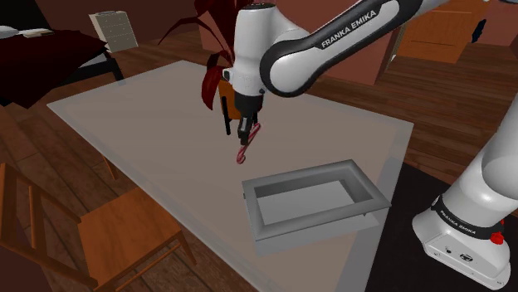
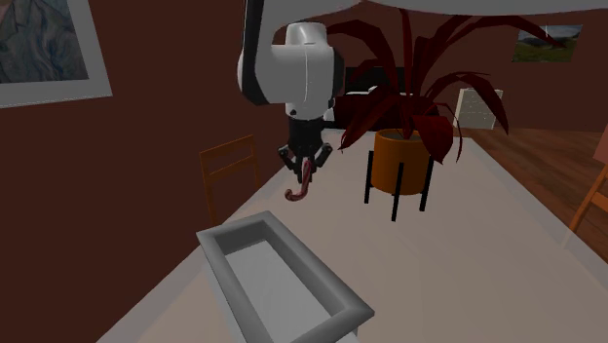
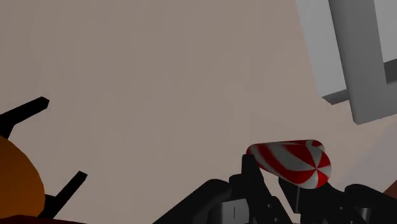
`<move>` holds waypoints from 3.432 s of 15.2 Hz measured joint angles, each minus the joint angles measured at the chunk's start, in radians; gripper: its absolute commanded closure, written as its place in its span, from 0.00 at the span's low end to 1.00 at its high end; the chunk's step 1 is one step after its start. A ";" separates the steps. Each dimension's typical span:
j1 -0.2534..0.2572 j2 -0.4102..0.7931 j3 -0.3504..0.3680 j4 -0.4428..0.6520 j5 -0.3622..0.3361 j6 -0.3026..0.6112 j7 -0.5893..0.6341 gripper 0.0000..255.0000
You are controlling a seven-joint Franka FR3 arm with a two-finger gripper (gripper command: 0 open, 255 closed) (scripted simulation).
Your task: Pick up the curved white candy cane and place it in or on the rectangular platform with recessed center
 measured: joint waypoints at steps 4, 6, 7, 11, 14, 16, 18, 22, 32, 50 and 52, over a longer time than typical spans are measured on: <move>-0.020 -0.172 0.024 -0.182 0.123 0.042 -0.057 1.00; -0.013 -0.266 0.027 -0.272 0.197 0.053 -0.093 1.00; -0.004 -0.301 0.028 -0.311 0.224 0.063 -0.103 1.00; 0.057 -0.490 0.006 -0.462 0.359 0.042 -0.163 1.00; 0.116 -0.610 -0.009 -0.560 0.430 0.025 -0.178 1.00; 0.154 -0.687 -0.023 -0.621 0.469 0.009 -0.190 1.00; 0.179 -0.720 -0.021 -0.660 0.492 0.014 -0.187 1.00; 0.184 -0.704 -0.008 -0.697 0.505 0.071 -0.187 1.00; 0.168 -0.586 0.045 -0.755 0.508 0.244 -0.177 1.00; 0.193 -0.699 -0.001 -0.727 0.516 0.103 -0.188 0.00; 0.198 -0.718 -0.009 -0.723 0.517 0.079 -0.190 0.00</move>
